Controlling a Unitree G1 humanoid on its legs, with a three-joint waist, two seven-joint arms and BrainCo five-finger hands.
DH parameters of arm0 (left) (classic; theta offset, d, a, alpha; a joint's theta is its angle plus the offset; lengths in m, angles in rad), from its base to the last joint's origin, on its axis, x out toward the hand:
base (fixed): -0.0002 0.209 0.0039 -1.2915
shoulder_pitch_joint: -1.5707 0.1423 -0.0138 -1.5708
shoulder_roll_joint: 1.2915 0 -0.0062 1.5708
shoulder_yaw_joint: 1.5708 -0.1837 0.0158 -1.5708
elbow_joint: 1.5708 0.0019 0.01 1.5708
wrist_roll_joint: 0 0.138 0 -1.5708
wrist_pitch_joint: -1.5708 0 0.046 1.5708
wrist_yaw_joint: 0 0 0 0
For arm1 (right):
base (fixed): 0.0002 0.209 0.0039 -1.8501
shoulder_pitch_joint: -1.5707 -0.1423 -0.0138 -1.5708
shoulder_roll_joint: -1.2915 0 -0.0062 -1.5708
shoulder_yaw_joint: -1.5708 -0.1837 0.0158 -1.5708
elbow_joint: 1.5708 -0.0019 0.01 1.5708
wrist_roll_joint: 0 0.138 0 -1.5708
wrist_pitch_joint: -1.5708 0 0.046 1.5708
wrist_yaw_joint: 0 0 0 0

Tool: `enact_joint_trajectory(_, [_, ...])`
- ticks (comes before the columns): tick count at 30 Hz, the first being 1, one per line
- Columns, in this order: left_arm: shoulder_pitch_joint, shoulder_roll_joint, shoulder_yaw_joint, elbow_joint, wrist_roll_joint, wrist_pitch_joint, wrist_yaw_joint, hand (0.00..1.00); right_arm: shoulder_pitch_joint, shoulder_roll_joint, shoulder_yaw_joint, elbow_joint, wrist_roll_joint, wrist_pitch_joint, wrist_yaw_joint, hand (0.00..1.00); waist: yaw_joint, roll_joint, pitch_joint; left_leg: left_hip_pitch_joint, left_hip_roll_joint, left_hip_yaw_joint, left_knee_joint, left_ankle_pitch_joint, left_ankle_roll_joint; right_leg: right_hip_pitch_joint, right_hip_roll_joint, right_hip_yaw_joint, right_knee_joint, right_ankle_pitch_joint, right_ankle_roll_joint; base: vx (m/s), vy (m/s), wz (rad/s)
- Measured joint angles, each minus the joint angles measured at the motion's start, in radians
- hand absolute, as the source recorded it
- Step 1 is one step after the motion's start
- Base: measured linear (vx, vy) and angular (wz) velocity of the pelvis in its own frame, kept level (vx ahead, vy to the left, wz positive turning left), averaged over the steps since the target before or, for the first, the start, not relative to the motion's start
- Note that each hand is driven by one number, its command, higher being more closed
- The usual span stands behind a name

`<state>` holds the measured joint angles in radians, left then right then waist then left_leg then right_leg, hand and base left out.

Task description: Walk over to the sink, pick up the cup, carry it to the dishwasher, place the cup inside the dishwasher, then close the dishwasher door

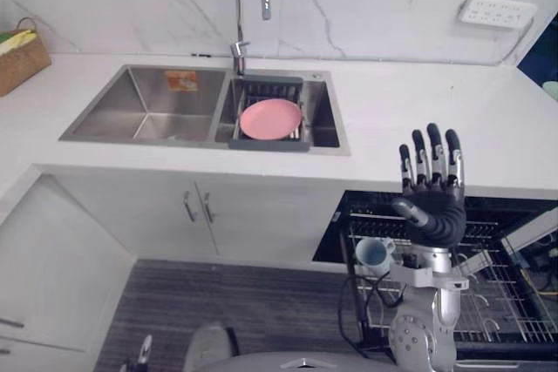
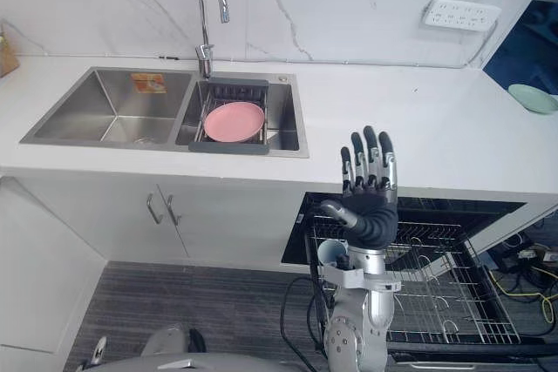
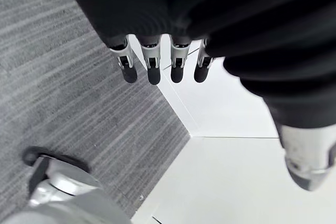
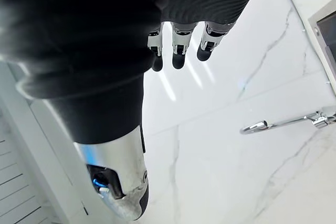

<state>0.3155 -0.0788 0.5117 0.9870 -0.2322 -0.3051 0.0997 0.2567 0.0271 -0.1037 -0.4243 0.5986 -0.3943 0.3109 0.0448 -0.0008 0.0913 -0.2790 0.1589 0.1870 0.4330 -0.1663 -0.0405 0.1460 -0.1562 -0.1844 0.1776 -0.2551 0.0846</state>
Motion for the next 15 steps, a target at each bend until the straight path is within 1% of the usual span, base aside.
enact_joint_trajectory(1, [0.012,0.000,-0.002,0.009,0.001,-0.001,-0.001,0.00,0.000,0.001,0.007,0.001,-0.010,0.001,-0.016,0.00,0.008,-0.001,0.000,0.000,-0.003,-0.046,-0.063,0.060,-0.029,0.002,-0.017,0.050,-0.012,-0.009,0.015,0.20,0.276,-0.42])
enact_joint_trajectory(2, [0.018,-0.001,-0.004,0.009,0.002,-0.004,-0.001,0.00,0.000,0.001,0.008,0.002,-0.014,0.003,-0.021,0.00,0.008,-0.004,-0.002,0.003,-0.009,-0.042,-0.072,0.106,-0.046,0.006,-0.029,0.073,-0.020,-0.013,0.021,0.26,0.320,-0.40])
enact_joint_trajectory(3, [0.017,-0.004,-0.007,0.002,0.007,-0.014,0.001,0.00,-0.004,0.001,0.021,0.009,-0.015,0.004,-0.031,0.00,0.010,-0.024,-0.009,0.007,-0.043,-0.005,-0.046,0.080,-0.019,0.007,-0.068,0.107,-0.038,-0.022,0.018,0.29,0.300,-0.35])
enact_joint_trajectory(4, [0.016,-0.009,-0.006,-0.008,0.027,-0.025,-0.001,0.00,-0.013,-0.002,0.029,0.008,-0.018,0.004,-0.030,0.00,0.010,-0.022,-0.009,-0.010,-0.046,0.019,0.006,0.028,0.001,0.012,-0.073,0.129,-0.051,-0.006,-0.007,0.38,0.389,-0.47])
enact_joint_trajectory(5, [0.010,-0.008,-0.007,-0.009,0.048,-0.029,-0.006,0.00,-0.018,-0.002,0.043,0.008,-0.025,0.005,-0.029,0.00,0.006,-0.023,-0.007,-0.025,-0.045,0.036,0.074,-0.020,0.023,0.017,-0.085,0.163,-0.054,0.042,0.023,0.32,0.331,-0.41])
enact_joint_trajectory(6, [-0.003,-0.006,-0.004,-0.011,0.059,-0.029,-0.011,0.00,-0.012,0.000,0.042,0.008,-0.025,0.004,-0.028,0.00,0.004,-0.025,-0.008,-0.016,-0.049,0.049,0.099,-0.052,0.035,0.024,-0.096,0.179,-0.046,0.072,0.045,0.38,0.446,-0.35])
enact_joint_trajectory(7, [-0.019,0.007,-0.010,-0.011,0.061,-0.030,-0.021,0.00,-0.012,0.000,0.030,0.008,-0.022,0.004,-0.026,0.00,0.001,-0.033,-0.014,0.014,-0.068,0.062,0.089,-0.083,0.046,0.015,-0.113,0.187,0.000,0.095,0.045,0.31,0.356,-0.23])
enact_joint_trajectory(8, [-0.026,0.015,-0.015,-0.007,0.061,-0.029,-0.021,0.00,-0.013,0.001,0.018,0.008,-0.019,0.004,-0.022,0.00,0.000,-0.040,-0.019,0.036,-0.080,0.072,0.070,-0.089,0.053,-0.005,-0.124,0.190,0.050,0.105,0.042,0.31,0.333,-0.22])
enact_joint_trajectory(9, [-0.041,0.033,-0.033,0.010,0.061,-0.027,-0.023,0.00,-0.022,0.000,-0.009,0.011,-0.015,0.004,-0.014,0.00,-0.010,-0.046,-0.019,0.098,-0.106,0.087,0.013,-0.091,0.060,-0.071,-0.143,0.202,0.210,0.137,0.040,0.25,0.201,-0.20])
enact_joint_trajectory(10, [-0.040,0.046,-0.049,0.018,0.061,-0.018,-0.028,0.00,-0.026,0.001,-0.024,0.011,-0.016,0.004,-0.010,0.00,-0.026,-0.042,-0.017,0.165,-0.124,0.106,-0.053,-0.080,0.078,-0.163,-0.164,0.204,0.412,0.202,0.038,0.29,0.200,-0.21])
enact_joint_trajectory(11, [-0.037,0.050,-0.051,0.017,0.060,-0.016,-0.030,0.00,-0.025,0.001,-0.025,0.013,-0.016,0.004,-0.009,0.00,-0.035,-0.042,-0.017,0.201,-0.134,0.114,-0.085,-0.078,0.082,-0.212,-0.169,0.202,0.515,0.213,0.026,0.34,0.187,-0.23])
enact_joint_trajectory(12, [-0.034,0.058,-0.053,0.017,0.059,-0.007,-0.038,0.00,-0.025,0.001,-0.025,0.018,-0.018,0.003,-0.006,0.00,-0.051,-0.046,-0.020,0.262,-0.141,0.122,-0.135,-0.073,0.083,-0.284,-0.147,0.193,0.655,0.196,0.019,0.25,0.125,-0.15])
enact_joint_trajectory(13, [-0.034,0.063,-0.063,0.017,0.060,-0.004,-0.040,0.00,-0.025,0.001,-0.026,0.021,-0.018,0.003,-0.006,0.00,-0.060,-0.046,-0.021,0.285,-0.139,0.126,-0.157,-0.072,0.084,-0.308,-0.128,0.183,0.687,0.181,0.016,0.24,0.095,-0.10])
enact_joint_trajectory(14, [-0.042,0.069,-0.081,0.016,0.060,-0.001,-0.041,0.00,-0.025,0.001,-0.031,0.022,-0.018,0.001,-0.005,0.00,-0.074,-0.046,-0.023,0.320,-0.136,0.131,-0.195,-0.070,0.083,-0.352,-0.089,0.137,0.699,0.135,0.013,0.24,0.067,-0.08])
enact_joint_trajectory(15, [-0.053,0.070,-0.082,0.014,0.060,0.000,-0.041,0.00,-0.024,0.002,-0.040,0.022,-0.017,0.000,-0.003,0.00,-0.080,-0.046,-0.023,0.347,-0.134,0.139,-0.225,-0.068,0.080,-0.388,-0.064,0.070,0.658,0.095,0.012,0.27,0.048,-0.08])
